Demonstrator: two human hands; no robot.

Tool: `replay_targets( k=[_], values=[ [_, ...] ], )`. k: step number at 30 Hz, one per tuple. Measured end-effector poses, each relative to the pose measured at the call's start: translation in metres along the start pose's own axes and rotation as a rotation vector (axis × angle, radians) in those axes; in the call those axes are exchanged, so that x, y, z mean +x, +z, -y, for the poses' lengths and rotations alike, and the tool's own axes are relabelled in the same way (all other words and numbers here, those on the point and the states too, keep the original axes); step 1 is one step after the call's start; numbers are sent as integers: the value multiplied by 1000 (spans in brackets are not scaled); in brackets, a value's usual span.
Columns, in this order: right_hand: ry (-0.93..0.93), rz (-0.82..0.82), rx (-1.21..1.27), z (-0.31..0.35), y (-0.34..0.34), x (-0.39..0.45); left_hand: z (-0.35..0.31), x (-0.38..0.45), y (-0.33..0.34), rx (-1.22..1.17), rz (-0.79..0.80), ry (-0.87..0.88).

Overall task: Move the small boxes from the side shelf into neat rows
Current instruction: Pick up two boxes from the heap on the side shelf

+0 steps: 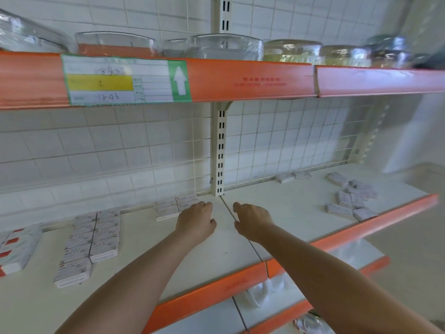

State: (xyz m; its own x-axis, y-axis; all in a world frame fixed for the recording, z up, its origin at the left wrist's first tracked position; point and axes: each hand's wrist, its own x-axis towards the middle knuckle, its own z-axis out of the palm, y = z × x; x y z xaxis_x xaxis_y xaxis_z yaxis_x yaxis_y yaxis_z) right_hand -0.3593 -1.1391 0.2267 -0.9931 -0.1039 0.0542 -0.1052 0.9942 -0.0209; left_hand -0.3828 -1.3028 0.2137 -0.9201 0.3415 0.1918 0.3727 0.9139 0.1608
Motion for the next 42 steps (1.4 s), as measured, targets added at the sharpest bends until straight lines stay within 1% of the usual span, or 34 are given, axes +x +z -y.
replay_targets(
  k=[6, 13, 21, 27, 34, 39, 42],
  values=[
    [37, -4, 15, -38, -4, -23, -42, 12, 4, -7, 30, 77],
    [93, 8, 5, -109, -9, -49, -114, 29, 15, -16, 79, 143],
    [112, 25, -12, -201, -15, -70, -206, 48, 35, -32, 98, 150],
    [89, 34, -37, -255, -17, -74, -259, 61, 46, -44, 89, 114],
    [97, 35, -36, -301, -17, -72, -299, 79, 56, -37, 122, 98],
    [133, 47, -15, -322, -10, -65, -310, 98, 68, -6, 192, 120],
    [164, 28, -10, -334, -7, -55, -314, 113, 74, -1, 204, 142]
  ],
)
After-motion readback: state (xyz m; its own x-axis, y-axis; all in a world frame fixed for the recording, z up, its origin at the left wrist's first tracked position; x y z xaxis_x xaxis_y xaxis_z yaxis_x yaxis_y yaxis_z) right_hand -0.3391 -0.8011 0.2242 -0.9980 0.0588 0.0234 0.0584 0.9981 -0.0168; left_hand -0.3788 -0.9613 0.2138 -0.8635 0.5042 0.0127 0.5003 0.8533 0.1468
